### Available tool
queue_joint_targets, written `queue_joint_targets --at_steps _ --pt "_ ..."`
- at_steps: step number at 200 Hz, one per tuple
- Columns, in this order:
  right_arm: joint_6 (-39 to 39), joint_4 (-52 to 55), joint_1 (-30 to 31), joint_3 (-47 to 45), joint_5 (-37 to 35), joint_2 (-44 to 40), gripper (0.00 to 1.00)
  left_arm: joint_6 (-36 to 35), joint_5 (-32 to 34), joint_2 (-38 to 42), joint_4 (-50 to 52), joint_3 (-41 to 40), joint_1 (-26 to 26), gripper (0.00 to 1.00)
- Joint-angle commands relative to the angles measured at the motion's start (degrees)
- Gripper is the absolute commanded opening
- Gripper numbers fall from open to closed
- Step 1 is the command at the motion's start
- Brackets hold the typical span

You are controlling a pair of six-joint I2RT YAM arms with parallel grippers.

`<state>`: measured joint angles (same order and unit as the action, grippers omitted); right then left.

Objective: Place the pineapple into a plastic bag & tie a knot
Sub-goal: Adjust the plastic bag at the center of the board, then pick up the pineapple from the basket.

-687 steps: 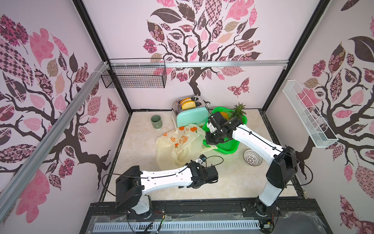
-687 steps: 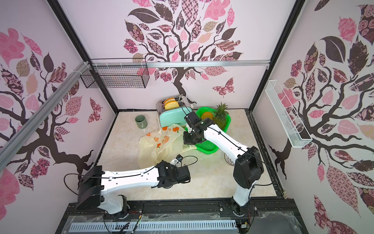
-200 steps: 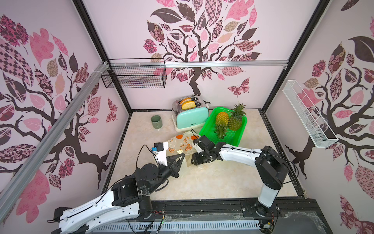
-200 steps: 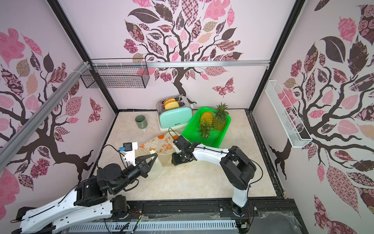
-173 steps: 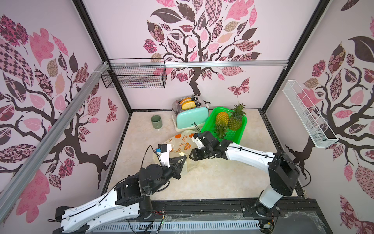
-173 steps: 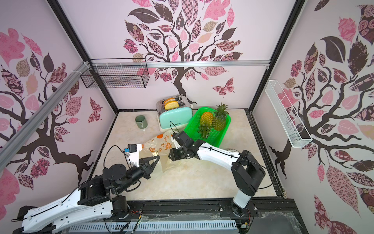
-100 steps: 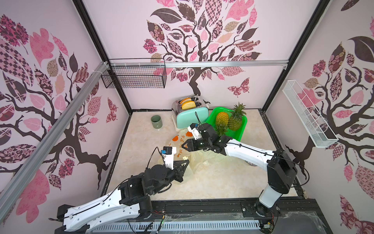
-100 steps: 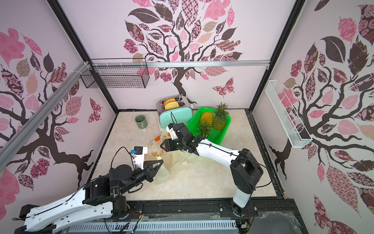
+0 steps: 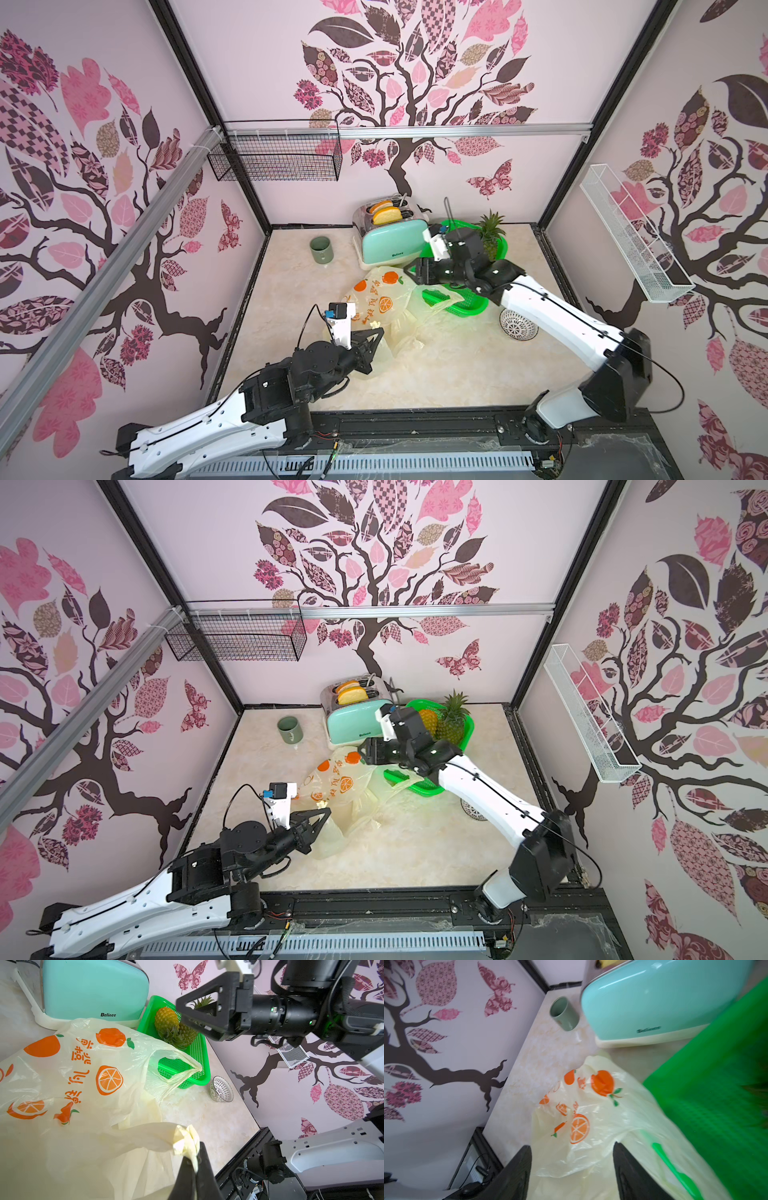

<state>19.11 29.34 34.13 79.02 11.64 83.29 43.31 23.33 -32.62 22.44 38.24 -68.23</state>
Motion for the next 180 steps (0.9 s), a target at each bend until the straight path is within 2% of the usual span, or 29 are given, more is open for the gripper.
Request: queue_joint_targets --at_steps 1,26,50,96,126,159,180 --pt "-5.58 12.27 -5.31 -0.24 -7.97 -2.07 0.65 -2.41 -0.1 -0.02 -1.45 0.58 0.21 0.0" --pt "-6.76 13.38 -12.91 -1.04 -9.92 -3.32 0.68 -6.37 -2.2 -0.37 -4.4 0.55 0.2 0.0" --pt "-8.5 14.32 -18.27 1.66 -12.09 0.19 0.72 -11.52 -3.27 -0.36 -9.32 0.16 0.22 0.0" --pt "-10.16 16.24 -21.47 10.88 -27.01 10.49 0.99 -14.77 -2.23 -1.28 -10.76 1.47 0.2 0.0" --pt "-12.91 12.27 -22.41 14.99 -28.18 15.33 0.99 -14.15 -3.61 -1.81 -11.12 1.89 0.2 0.0" --pt "-14.54 12.74 -23.05 24.35 -32.11 22.12 0.99 -13.26 -5.2 -2.41 -11.64 1.97 0.2 0.0" --pt "-14.72 12.95 -23.82 29.76 -31.82 25.67 0.99 -13.29 -6.03 -2.28 -11.35 2.28 0.24 0.0"
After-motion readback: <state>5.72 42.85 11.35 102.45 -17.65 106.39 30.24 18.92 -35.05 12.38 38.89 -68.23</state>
